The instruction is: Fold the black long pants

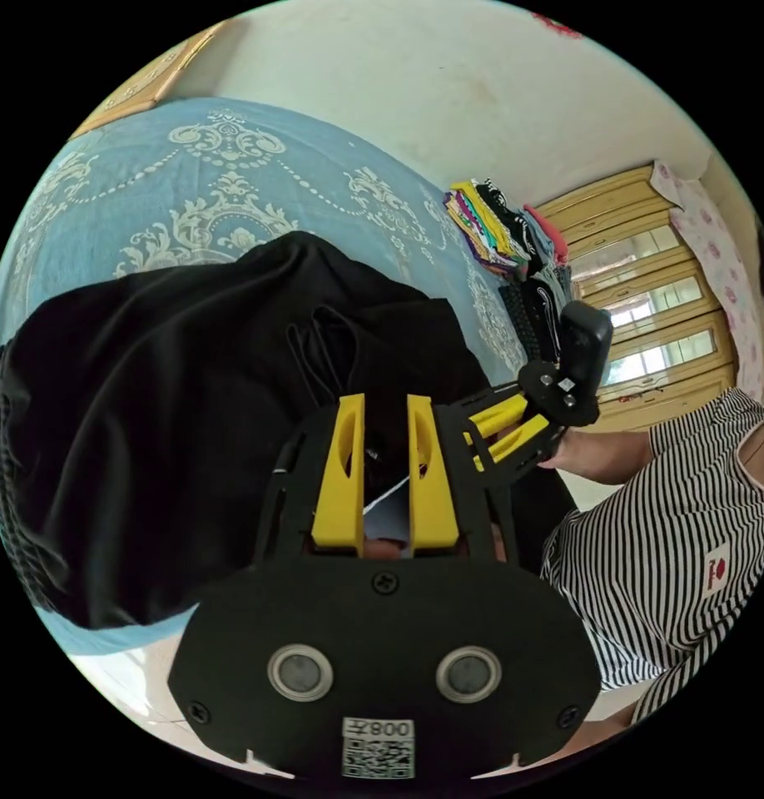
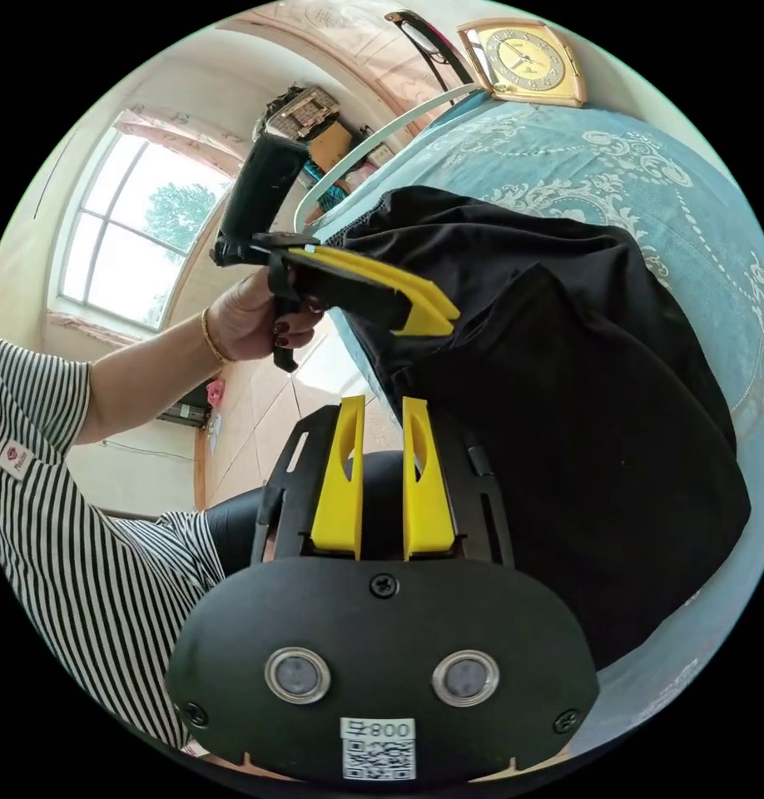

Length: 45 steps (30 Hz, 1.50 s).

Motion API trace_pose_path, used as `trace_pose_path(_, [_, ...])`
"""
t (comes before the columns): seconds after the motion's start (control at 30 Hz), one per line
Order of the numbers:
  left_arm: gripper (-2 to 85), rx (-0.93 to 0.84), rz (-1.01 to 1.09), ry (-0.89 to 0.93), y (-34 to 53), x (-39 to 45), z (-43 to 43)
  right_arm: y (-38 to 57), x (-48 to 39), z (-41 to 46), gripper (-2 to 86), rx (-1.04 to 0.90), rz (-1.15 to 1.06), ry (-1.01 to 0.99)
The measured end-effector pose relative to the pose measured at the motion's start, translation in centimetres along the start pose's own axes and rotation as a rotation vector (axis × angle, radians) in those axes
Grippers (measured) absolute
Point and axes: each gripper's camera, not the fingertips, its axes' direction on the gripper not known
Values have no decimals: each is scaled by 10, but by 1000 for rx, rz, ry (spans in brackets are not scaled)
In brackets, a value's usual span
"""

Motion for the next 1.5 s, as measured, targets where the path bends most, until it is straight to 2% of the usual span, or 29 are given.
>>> trace_pose_path(0.17, [38,-70,-80,-121,36,15,3,-10,23,-34,62,83,6,72])
trace_pose_path(0.33, [20,3,-115,-97,61,23,-20,-48,62,-46,68,68,-5,224])
trace_pose_path(0.43, [18,-14,-121,-107,76,27,-24,-69,67,-42,72,44,-56,271])
trace_pose_path(0.7, [24,24,-159,-115,105,33,-32,-115,76,-4,76,-152,-157,290])
trace_pose_path(0.9, [26,19,-168,-108,121,31,-27,-129,63,5,71,-229,-222,386])
trace_pose_path(1.1, [22,17,-168,-112,133,33,-20,-132,53,-17,29,-236,-236,381])
trace_pose_path(1.3, [18,48,-139,-151,137,39,-14,-134,30,-63,26,-154,-246,424])
trace_pose_path(1.43, [19,-2,-174,-177,143,28,7,-145,35,-61,41,-263,-190,429])
trace_pose_path(1.5, [20,14,-192,-159,148,26,12,-148,33,-73,48,-256,-171,412])
